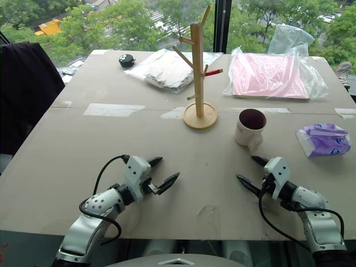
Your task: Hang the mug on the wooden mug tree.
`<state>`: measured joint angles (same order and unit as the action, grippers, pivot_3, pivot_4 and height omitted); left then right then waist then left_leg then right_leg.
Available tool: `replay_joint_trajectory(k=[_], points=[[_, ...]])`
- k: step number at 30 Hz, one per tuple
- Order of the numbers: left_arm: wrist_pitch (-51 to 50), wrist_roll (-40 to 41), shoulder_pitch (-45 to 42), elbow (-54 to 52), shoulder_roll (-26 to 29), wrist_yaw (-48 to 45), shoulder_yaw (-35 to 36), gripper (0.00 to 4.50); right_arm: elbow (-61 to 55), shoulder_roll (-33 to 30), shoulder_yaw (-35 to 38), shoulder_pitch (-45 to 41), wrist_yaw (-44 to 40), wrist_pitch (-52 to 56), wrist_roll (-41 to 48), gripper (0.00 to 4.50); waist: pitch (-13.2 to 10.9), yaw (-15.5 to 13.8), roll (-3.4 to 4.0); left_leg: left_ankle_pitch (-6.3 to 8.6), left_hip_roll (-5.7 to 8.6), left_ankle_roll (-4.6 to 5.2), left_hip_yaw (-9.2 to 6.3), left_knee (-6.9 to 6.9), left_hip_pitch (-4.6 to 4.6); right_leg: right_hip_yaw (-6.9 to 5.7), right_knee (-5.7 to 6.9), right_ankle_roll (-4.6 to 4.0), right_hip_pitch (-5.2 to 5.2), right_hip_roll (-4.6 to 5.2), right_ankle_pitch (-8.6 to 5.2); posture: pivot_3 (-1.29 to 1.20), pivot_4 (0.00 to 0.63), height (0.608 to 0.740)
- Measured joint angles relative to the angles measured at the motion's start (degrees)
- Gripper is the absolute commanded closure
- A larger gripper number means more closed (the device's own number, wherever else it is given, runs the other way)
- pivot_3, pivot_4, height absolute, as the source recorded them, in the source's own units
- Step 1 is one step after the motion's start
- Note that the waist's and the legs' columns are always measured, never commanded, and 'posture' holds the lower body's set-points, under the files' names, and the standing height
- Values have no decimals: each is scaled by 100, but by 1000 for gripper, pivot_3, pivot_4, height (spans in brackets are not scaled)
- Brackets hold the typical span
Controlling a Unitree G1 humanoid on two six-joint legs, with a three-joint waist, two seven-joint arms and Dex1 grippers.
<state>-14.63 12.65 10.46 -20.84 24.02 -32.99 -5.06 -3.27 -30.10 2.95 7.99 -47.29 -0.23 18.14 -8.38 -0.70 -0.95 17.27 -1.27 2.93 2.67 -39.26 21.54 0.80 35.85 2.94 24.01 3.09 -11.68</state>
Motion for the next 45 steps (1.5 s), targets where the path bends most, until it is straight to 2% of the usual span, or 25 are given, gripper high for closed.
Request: replay_joint_trajectory(k=[14, 22, 25, 29, 33, 36, 45], points=[[-127, 104, -81, -7, 23, -117, 6, 0, -88, 28, 19, 168, 143, -3, 20, 72, 1, -8, -2, 0, 0, 0, -2, 0, 1, -2, 0, 0, 0, 0, 0, 0, 150, 740], [-124, 104, -188, 84, 45, -260, 2, 0, -486, 366, 138, 430, 590, 352, 148, 72, 2, -26, -4, 0, 1, 0, -7, 0, 5, -6, -1, 0, 0, 3, 0, 0, 150, 740], [-133, 102, -270, 120, 93, -346, -14, 0, -714, 601, 205, 525, 954, 569, 206, 72, 1, -31, -1, 0, 2, 0, -11, -1, 8, -8, -1, 0, 2, 5, -1, 0, 150, 740], [-241, 108, -592, 121, 163, -556, -212, 0, -1202, 1228, 253, 671, 1918, 882, 43, 72, 0, -23, -1, 0, 2, -1, -10, -1, 20, -7, -1, 0, 14, 5, 0, 0, 150, 740], [-292, 118, -857, 78, 328, -806, -300, 0, -1473, 1687, 252, 776, 2543, 978, -55, 72, -5, -3, 6, 0, 1, -1, -4, 3, 30, -4, -1, 0, 26, 4, -1, 0, 150, 740], [-503, 382, -1075, -182, 457, -1142, -448, 0, -1542, 2025, 233, 742, 2973, 976, -238, 72, -9, 3, 8, 0, 1, -1, -2, 3, 32, -3, -2, 0, 30, 4, -1, 0, 150, 740], [-1035, 957, -1616, -713, 712, -1559, -451, 0, -1463, 2224, 209, 363, 3326, 704, -566, 72, -15, 14, 12, 0, 2, -1, -3, 3, 29, -1, 0, 0, 29, -6, -1, 0, 150, 740]])
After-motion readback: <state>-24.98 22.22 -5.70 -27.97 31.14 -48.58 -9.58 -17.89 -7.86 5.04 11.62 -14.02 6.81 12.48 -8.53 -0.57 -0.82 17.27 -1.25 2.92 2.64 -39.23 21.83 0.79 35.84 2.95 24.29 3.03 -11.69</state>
